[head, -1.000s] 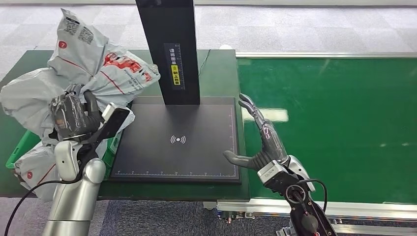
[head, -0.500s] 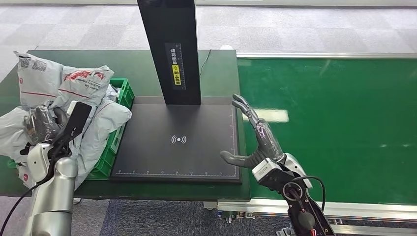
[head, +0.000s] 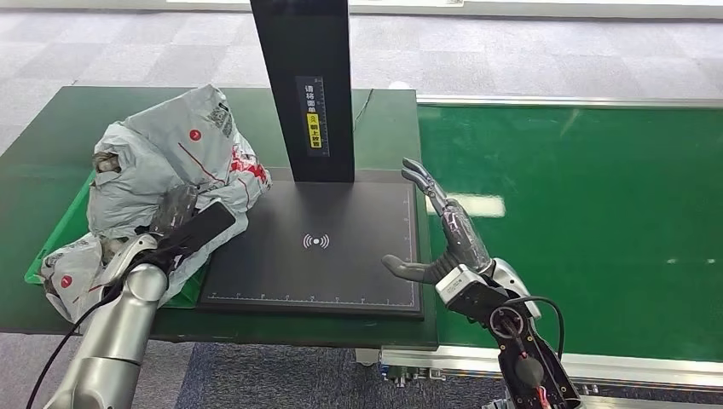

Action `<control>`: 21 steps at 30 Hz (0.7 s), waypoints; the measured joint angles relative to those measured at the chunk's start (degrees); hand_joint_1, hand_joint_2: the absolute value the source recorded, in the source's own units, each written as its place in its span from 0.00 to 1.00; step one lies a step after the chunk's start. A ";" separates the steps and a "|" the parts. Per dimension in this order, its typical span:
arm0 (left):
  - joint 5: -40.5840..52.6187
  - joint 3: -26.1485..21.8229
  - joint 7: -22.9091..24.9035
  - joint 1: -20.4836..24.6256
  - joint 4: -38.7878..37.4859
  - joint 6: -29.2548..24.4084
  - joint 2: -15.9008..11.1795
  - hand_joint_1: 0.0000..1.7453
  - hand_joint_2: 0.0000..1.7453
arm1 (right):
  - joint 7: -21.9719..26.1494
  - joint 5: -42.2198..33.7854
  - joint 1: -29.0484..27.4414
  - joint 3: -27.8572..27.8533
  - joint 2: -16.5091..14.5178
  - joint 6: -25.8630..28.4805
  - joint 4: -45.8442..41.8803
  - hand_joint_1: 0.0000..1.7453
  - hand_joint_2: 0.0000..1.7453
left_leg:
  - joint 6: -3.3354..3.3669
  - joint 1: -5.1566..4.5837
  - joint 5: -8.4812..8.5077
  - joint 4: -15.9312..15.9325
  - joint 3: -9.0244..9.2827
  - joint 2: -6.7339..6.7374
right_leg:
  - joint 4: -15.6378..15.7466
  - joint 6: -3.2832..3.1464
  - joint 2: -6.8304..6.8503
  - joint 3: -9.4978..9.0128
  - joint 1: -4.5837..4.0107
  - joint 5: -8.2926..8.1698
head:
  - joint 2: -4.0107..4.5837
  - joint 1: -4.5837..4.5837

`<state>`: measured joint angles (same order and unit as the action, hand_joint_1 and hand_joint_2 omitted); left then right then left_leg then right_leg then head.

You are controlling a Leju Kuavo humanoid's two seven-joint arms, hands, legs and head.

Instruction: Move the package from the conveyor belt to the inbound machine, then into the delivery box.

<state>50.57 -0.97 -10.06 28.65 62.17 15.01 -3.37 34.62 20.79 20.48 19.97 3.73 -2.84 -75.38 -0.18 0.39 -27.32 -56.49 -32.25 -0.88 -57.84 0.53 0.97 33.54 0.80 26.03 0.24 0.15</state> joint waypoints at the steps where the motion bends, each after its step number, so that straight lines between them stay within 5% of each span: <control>1: 0.58 1.10 1.35 0.47 -0.80 -1.47 -0.16 0.08 1.00 | 0.02 -0.02 -0.07 -0.10 0.02 0.26 0.11 0.00 1.00 | 0.00 -0.02 0.01 0.00 0.05 -0.01 | 0.00 0.00 0.01 -0.06 0.01 0.00 | 0.00 0.00; 2: 1.10 2.07 2.83 0.98 -1.72 -3.53 -0.28 0.01 1.00 | 0.02 -0.04 -0.20 -0.25 0.05 0.52 0.17 0.00 1.00 | 0.00 -0.03 0.02 0.00 0.11 0.00 | 0.00 0.00 0.01 -0.11 0.01 0.00 | 0.00 0.00; 11: -0.04 3.27 9.89 2.30 -5.38 -27.38 0.44 0.00 1.00 | -1.90 0.45 -3.79 -2.09 0.14 1.50 -1.88 0.00 1.00 | -0.07 0.05 0.05 0.01 0.22 0.32 | -0.01 -0.12 -0.35 -0.08 -0.10 -0.10 | 0.00 0.00; 20: -1.12 1.52 9.00 1.21 -4.73 -35.87 1.33 0.00 1.00 | -2.40 0.70 -4.89 -2.57 0.13 1.50 -3.34 0.00 1.00 | -0.08 0.06 0.04 0.00 -0.10 0.44 | -0.02 -0.11 -0.44 0.26 -0.11 -0.10 | 0.00 0.01; 21: -1.30 1.11 8.48 0.92 -4.26 -38.10 1.50 0.00 0.75 | -2.40 0.70 -4.88 -2.56 0.12 1.49 -3.34 0.00 1.00 | -0.08 0.06 0.03 0.00 -0.12 0.46 | -0.02 -0.11 -0.46 0.28 -0.11 -0.10 | 0.00 0.01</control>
<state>49.28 0.14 -1.59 29.57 57.92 -23.09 -1.87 32.22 21.49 15.60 17.41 3.85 -1.34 -78.73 -0.27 0.45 -27.28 -56.48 -32.37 -0.43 -57.86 0.42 0.51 33.83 0.70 25.93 0.24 0.16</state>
